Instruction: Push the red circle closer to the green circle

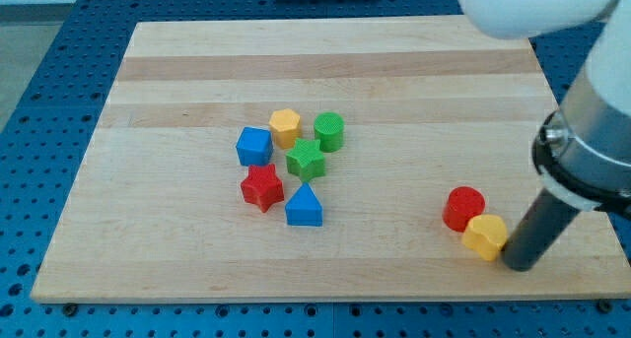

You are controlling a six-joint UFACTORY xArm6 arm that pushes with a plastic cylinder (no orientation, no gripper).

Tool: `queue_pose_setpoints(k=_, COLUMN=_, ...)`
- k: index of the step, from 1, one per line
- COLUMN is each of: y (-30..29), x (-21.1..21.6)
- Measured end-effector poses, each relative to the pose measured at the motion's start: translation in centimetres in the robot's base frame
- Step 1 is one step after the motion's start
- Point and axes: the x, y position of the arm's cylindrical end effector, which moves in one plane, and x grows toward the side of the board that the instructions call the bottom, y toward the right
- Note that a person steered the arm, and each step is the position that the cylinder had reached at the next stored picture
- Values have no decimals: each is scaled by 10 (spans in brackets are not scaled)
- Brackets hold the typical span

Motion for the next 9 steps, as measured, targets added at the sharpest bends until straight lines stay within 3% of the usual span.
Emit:
queue_pose_setpoints(k=2, y=-40, x=0)
queue_pose_setpoints(k=9, y=-36, x=-62)
